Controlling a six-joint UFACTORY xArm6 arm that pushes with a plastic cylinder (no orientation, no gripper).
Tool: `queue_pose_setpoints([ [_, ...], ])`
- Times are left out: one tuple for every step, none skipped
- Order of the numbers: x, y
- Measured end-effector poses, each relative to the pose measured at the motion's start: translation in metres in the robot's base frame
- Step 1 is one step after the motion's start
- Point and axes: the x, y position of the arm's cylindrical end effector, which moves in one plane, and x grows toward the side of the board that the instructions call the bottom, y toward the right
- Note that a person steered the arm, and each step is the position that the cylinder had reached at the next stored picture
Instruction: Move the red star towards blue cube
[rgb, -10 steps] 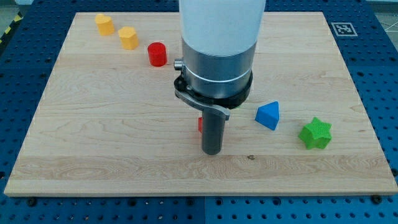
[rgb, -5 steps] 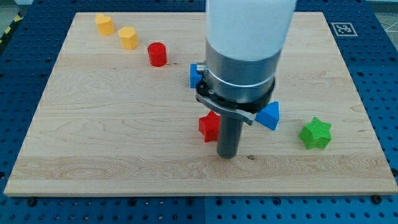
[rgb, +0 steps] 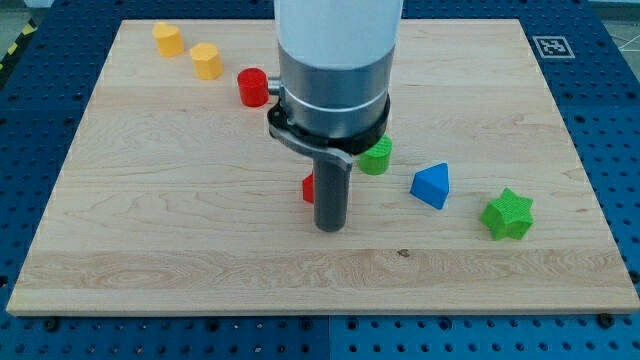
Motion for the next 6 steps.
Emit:
queue_pose_setpoints([
  [0.006, 0.000],
  [0.016, 0.003],
  [0.003, 0.004],
  [-0.029, 0.001],
  [-0.049, -0.020],
  [-0.058, -0.031],
])
